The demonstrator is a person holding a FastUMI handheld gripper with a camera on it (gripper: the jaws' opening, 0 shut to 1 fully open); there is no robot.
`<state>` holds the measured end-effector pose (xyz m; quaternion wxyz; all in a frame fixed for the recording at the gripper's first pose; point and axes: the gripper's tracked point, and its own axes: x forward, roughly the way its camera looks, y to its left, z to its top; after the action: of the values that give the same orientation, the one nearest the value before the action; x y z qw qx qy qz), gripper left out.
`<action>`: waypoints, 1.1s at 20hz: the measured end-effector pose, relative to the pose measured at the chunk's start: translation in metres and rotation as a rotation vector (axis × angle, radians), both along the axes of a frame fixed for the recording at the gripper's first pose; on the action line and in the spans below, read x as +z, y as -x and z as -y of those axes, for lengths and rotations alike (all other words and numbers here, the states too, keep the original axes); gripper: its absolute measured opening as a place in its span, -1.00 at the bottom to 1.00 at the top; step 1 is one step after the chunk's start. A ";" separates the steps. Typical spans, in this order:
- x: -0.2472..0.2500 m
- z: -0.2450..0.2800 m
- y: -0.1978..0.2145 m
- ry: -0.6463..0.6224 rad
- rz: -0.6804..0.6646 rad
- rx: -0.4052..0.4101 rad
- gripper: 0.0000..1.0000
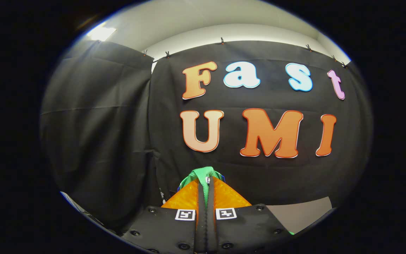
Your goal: Put the clothes into the washing machine and then close the washing machine lid.
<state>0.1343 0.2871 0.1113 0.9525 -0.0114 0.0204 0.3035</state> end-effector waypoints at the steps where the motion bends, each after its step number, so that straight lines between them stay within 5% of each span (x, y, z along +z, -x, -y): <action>1: -0.004 -0.009 -0.006 0.012 -0.006 0.011 -0.84; 12: -0.057 -0.065 -0.068 -0.017 -0.106 0.094 -0.84; 22: -0.201 -0.100 -0.097 0.004 -0.350 0.131 -0.84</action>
<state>0.2309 0.3871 -0.0902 0.9127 0.0381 0.1854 0.3623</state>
